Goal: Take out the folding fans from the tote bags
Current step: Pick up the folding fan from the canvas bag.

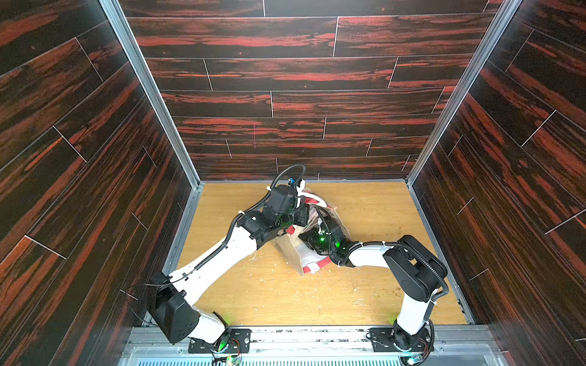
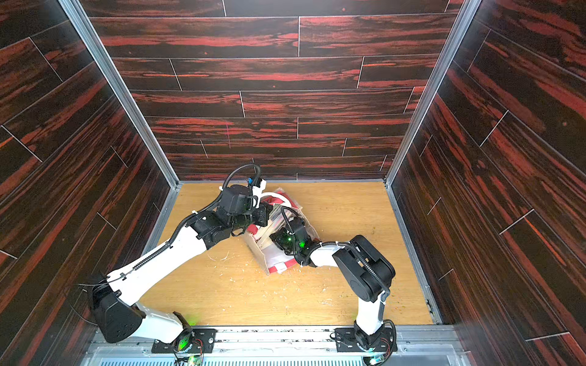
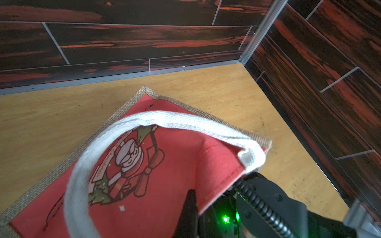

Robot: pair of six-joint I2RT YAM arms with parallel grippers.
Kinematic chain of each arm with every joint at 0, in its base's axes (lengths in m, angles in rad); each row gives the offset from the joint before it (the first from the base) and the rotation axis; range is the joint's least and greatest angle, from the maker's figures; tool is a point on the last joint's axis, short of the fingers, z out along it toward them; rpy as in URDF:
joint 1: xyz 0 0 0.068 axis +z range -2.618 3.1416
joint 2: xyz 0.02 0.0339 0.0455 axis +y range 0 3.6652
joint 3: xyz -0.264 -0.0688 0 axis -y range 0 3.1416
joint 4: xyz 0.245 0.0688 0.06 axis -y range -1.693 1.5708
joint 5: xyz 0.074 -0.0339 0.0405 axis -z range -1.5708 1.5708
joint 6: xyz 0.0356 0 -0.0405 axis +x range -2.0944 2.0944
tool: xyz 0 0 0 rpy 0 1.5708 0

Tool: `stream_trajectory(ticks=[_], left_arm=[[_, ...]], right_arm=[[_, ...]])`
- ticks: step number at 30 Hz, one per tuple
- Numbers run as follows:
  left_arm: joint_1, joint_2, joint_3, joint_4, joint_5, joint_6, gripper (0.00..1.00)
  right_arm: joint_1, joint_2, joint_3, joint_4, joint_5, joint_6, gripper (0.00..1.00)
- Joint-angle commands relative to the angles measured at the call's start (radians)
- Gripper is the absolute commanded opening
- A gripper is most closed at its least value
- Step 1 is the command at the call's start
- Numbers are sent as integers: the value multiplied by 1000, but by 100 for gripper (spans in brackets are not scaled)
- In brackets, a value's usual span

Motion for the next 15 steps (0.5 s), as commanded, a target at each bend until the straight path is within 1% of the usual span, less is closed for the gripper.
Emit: stream_trajectory(ticks=[1,4,7,15], left_arm=[[-2,-47,-17,30,-91,-25,0],[-2,-61,-34,52,-138,-30,0],[-2,-73,-52,77,-159,-31,0],[-2,-57,-56,97,-162,-36,0]], right_arm=[[-5,-29,19,-66,14,-30,0],[-5,-75,1,-109,20,-69,0],[0,-142,-29,-146,29,-110,0],[24,-319,-65,-274,92,-209,0]])
